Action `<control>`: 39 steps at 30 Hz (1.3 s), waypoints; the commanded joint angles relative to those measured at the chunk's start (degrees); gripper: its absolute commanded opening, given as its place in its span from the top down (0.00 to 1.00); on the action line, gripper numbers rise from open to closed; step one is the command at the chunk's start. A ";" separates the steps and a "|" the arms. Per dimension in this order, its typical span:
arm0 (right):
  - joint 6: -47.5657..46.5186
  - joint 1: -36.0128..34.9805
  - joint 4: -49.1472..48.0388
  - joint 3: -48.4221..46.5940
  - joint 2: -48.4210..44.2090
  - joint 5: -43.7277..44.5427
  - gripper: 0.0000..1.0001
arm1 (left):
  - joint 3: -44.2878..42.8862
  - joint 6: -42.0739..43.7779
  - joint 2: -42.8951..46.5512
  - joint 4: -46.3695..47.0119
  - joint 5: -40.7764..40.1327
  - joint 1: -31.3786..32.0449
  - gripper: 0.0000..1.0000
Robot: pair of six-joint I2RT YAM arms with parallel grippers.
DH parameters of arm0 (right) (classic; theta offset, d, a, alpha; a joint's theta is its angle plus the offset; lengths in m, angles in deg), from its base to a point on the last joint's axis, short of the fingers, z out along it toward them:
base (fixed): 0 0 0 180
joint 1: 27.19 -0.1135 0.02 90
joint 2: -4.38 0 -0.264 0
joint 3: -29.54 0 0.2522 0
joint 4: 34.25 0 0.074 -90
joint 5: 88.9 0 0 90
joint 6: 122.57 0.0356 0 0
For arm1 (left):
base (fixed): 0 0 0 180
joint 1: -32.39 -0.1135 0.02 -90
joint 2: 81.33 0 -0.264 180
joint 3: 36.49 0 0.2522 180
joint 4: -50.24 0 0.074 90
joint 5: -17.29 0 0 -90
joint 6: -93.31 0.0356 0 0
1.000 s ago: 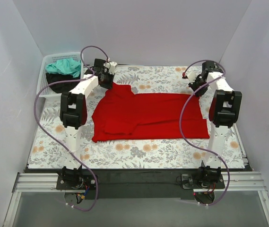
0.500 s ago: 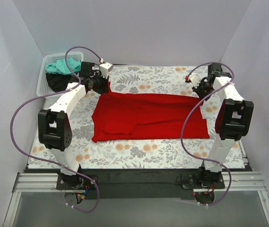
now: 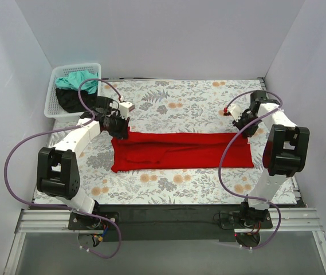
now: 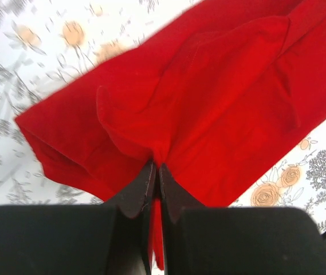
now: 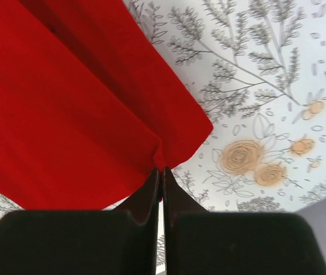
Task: Fold and stack the t-shirts
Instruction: Fold the tshirt
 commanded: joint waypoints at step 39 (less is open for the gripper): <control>-4.26 1.77 -0.03 3.99 0.17 5.61 0.99 | 3.14 -0.28 0.67 -8.48 -1.82 0.09 1.00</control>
